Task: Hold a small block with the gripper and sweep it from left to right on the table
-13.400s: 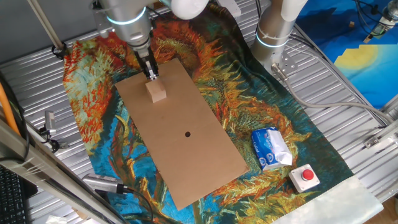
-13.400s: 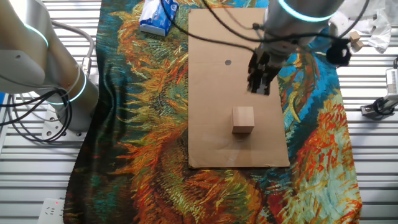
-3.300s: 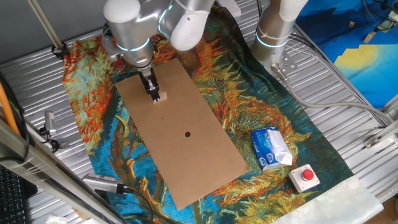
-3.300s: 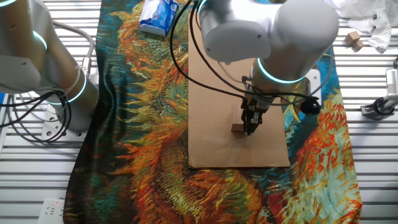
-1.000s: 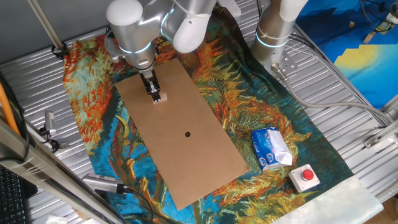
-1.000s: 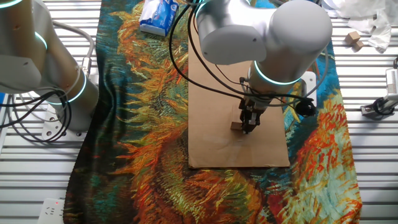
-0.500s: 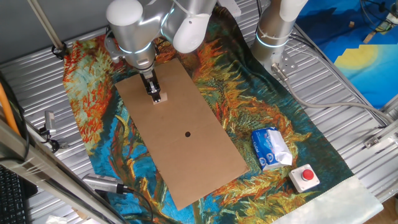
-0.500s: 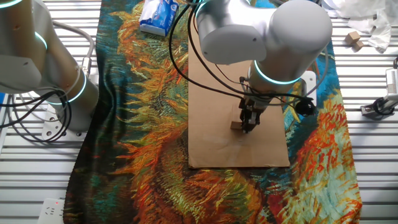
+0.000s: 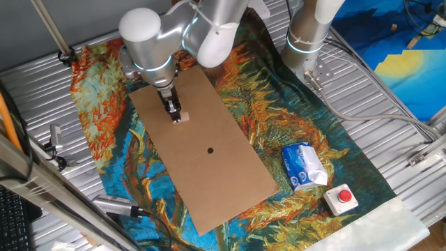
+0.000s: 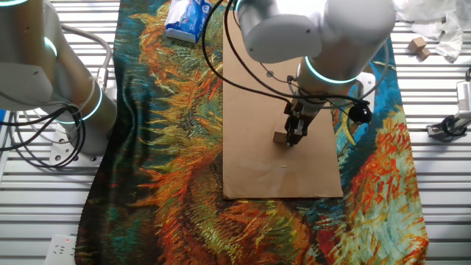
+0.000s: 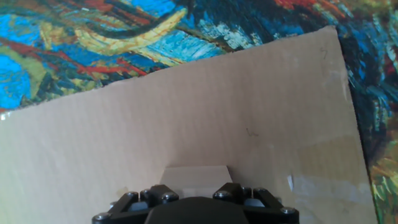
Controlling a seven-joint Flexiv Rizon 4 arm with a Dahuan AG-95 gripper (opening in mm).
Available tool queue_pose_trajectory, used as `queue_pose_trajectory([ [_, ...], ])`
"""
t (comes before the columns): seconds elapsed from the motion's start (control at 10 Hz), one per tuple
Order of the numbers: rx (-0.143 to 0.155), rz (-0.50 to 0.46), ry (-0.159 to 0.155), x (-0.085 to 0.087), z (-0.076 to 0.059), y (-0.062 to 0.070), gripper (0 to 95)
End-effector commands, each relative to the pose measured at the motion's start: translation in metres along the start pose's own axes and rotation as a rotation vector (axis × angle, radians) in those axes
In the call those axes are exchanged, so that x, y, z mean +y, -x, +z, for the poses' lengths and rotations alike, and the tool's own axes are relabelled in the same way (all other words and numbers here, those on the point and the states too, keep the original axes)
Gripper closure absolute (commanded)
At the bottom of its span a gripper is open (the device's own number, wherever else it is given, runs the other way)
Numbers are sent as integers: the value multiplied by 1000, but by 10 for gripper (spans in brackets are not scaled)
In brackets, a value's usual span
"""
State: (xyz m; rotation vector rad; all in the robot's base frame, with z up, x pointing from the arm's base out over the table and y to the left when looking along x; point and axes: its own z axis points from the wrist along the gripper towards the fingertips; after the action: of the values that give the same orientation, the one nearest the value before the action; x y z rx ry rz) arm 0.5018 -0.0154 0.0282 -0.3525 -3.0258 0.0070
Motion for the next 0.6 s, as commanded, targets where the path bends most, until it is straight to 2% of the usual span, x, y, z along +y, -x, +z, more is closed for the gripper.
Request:
queue_pose_trajectory([
  [0.1,-7,1,9,10,4,3,950],
  [0.3,-7,3,-2,16,3,4,950],
  [0.6,-9,7,0,24,3,6,950],
])
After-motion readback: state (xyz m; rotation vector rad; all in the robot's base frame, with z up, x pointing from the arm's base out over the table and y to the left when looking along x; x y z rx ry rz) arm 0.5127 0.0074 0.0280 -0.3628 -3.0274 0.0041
